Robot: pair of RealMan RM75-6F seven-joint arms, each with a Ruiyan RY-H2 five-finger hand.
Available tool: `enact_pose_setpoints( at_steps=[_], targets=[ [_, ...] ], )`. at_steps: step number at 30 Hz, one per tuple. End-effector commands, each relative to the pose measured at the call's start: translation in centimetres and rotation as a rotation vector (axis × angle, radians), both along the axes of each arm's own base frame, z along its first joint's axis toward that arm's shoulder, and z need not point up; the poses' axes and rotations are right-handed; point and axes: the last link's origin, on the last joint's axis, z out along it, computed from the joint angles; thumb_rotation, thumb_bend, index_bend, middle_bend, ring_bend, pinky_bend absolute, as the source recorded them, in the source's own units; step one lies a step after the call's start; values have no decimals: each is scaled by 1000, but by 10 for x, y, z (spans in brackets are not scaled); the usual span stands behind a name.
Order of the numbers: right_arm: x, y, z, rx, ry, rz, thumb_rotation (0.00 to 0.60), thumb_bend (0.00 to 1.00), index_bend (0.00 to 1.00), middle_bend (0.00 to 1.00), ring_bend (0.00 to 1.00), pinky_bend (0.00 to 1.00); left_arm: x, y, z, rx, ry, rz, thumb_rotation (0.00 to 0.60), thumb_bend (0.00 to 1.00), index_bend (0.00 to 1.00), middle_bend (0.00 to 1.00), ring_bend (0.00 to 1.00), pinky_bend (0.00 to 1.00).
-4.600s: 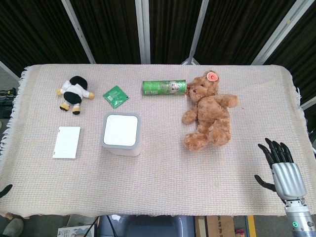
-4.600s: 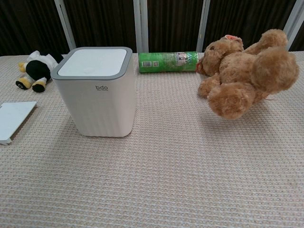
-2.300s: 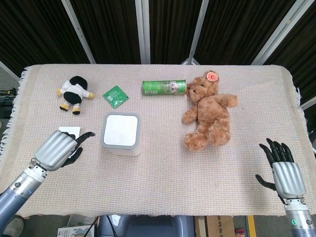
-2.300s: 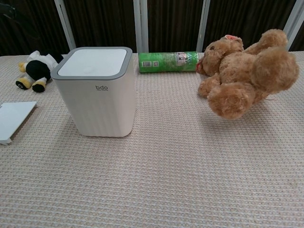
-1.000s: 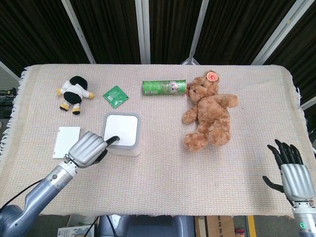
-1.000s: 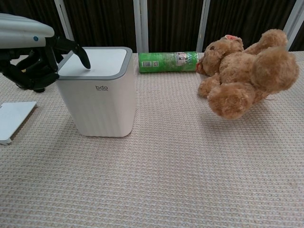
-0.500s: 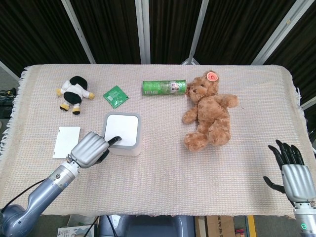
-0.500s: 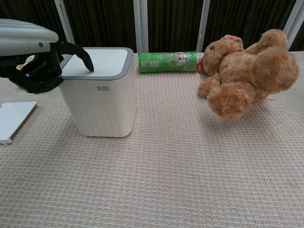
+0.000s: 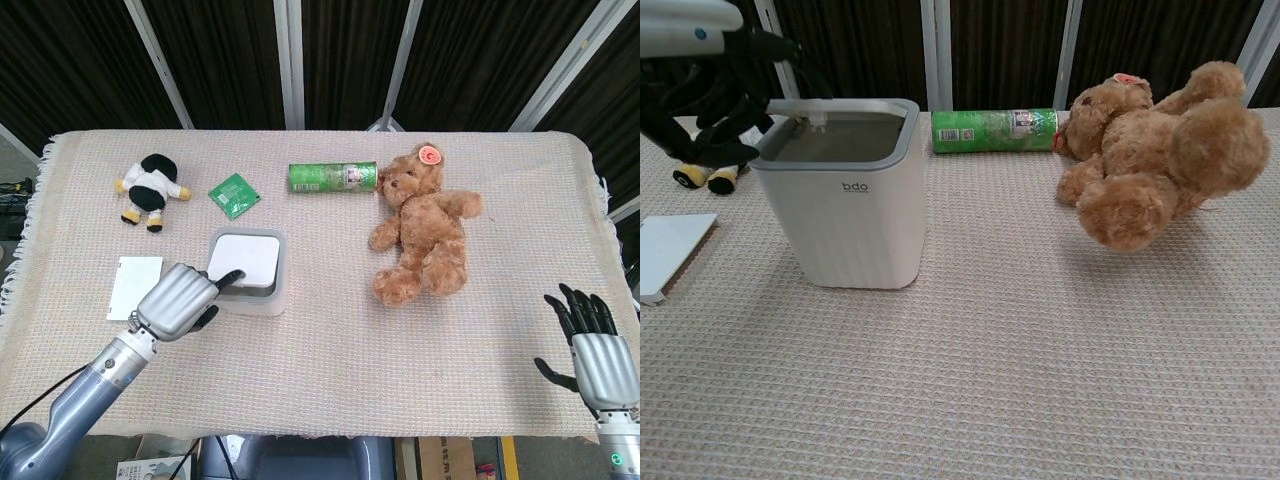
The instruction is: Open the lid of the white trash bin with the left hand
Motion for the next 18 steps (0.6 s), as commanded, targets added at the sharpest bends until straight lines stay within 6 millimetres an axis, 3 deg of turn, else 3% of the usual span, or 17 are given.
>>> enact_pose_setpoints(
  at_steps=[1,4,9,14,18],
  targets=[
    [0,0,-1,5,2,-1,600,191,146,43,0,0,2,-30,35,132,-118,-32,600,338,202,467,453,566],
    [0,0,-1,8,2,2,600,191,146,43,0,0,-12,-46,52,228,-113,3,600,253,198,379,347,418],
    [1,1,0,7,0,8,600,191,146,43,0,0,-60,-77,71,374,-8,213,600,162,152,267,226,265],
    [2,2,-1,7,-3,17,600,190,146,43,0,0,-115,-103,78,441,-37,417,600,155,127,155,90,143],
    [4,3,-1,8,-6,33,600,190,146,43,0,0,-158,-120,84,464,-111,518,600,154,124,111,45,103]
  ],
)
